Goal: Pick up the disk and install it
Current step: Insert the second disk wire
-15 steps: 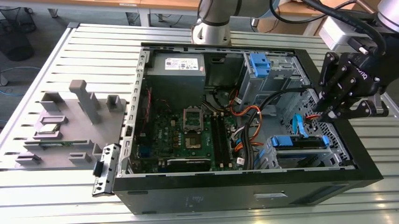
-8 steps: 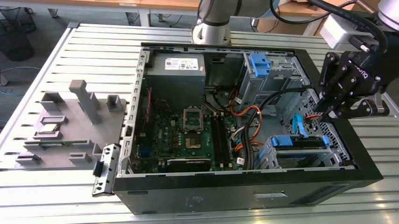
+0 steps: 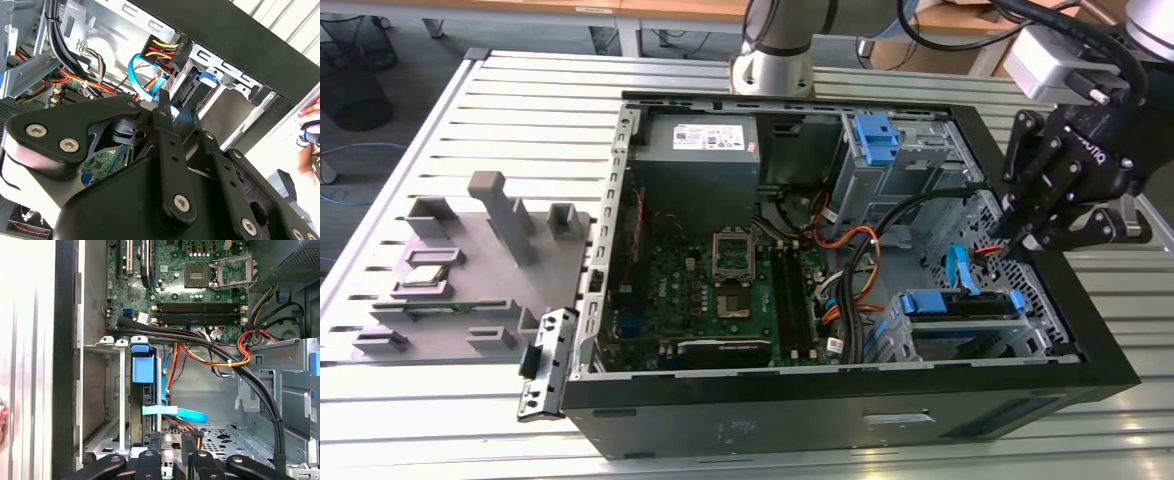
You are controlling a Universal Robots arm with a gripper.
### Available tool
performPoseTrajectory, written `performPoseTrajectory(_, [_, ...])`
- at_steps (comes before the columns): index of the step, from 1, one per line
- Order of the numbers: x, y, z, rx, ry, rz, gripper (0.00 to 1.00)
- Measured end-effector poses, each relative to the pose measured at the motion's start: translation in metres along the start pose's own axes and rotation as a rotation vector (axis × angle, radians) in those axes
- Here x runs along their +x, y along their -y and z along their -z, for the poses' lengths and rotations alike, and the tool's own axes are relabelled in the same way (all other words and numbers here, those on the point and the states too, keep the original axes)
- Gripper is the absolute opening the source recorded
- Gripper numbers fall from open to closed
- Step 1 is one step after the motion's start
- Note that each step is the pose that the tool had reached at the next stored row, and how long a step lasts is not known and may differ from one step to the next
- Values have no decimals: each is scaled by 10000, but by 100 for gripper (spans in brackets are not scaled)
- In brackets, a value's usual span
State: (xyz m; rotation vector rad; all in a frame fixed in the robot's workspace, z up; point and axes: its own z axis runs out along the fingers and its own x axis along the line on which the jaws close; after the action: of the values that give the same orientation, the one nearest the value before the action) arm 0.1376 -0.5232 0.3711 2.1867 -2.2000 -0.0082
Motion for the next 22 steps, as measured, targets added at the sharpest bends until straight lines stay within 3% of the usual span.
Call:
performPoseTrajectory(8, [-45, 27, 2, -103, -193, -4, 31])
performPoseTrajectory(11, [-50, 47, 4, -144, -209, -3, 31])
performPoseTrajectory(13, [-57, 112, 4, -250, -211, 1, 31])
performPoseTrajectory(17, [-68, 152, 3, -346, -249, 2, 31])
performPoseTrajectory(22, [-86, 198, 1, -540, -466, -2, 31])
